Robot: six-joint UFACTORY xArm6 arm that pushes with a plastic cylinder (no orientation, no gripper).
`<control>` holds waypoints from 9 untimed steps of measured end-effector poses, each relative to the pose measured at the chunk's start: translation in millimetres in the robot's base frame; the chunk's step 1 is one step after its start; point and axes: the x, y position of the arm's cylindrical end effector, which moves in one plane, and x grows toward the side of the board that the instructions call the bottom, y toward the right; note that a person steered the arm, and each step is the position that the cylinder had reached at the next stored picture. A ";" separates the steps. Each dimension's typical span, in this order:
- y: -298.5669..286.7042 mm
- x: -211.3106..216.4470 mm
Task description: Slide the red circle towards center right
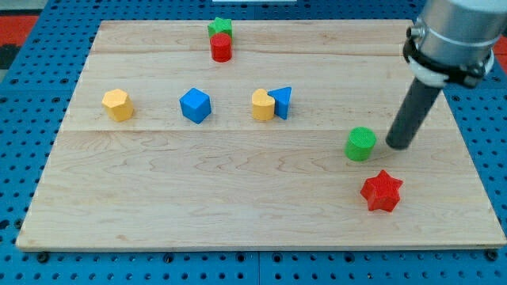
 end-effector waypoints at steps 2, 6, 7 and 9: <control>-20.2 -110.9; -157.2 -130.4; -248.4 -131.1; -316.1 -211.3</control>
